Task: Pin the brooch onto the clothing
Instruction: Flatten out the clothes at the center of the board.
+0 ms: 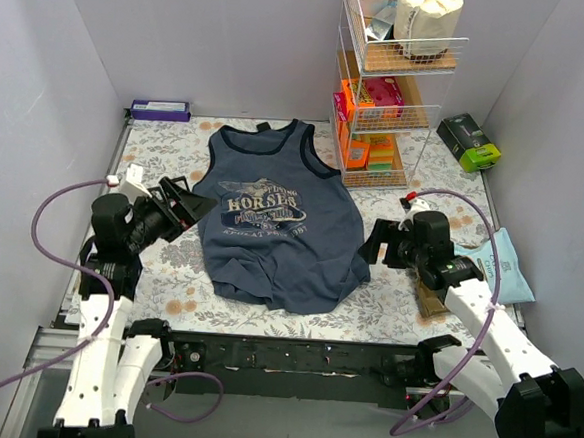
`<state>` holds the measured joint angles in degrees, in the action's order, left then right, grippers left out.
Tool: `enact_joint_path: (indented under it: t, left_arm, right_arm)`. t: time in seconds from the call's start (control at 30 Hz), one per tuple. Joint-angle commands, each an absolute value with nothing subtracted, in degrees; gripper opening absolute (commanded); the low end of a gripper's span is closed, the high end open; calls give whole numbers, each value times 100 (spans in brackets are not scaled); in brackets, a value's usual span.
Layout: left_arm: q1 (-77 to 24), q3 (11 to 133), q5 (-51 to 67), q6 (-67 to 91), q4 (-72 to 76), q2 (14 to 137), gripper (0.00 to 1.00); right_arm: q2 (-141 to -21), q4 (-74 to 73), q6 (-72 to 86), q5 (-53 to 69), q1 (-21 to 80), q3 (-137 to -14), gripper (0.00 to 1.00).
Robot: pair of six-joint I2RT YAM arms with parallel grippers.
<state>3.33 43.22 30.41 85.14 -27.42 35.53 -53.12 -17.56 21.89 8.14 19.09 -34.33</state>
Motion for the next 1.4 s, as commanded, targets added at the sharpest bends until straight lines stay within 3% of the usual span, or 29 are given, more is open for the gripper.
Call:
enact_joint_path:
  t: [0.0,0.2,0.4,0.6,0.83,1.03,1.17,1.37]
  left_arm:
    - [124,4456,2865,7806,-2471,4314,98]
    - [-1682,5034,2067,7638,-1600,5939,98]
    - [-3057,5773,1959,7444,-871,8040,98]
    - [-3270,6670,2469,7409,-483,9560,98]
    - [-3270,6146,1593,6934,-914,8740,98]
    - [-3235,4019,942,7821,-229,7402,98]
    - [-2473,3595,1140,7928,-474,6638,98]
    - [-1128,3911,1432,7358,-808,6433,98]
  right_arm:
    - [-5589,-1468,2092,413,2241,-3525,86]
    - [-6003,-1187,2241,264,2487,-3472,65]
    - [-6047,-1055,2469,106,2970,-3340,61]
    - [-6293,-773,2645,281,3129,-3190,59]
    - [-6188,-1124,2409,-623,3794,-3673,69]
    - [-6643,-635,1943,-651,4613,-4200,72]
    - [-7416,-36,1741,-282,5325,-4508,80]
    - [-8787,1370,1512,237,6222,-5157,78]
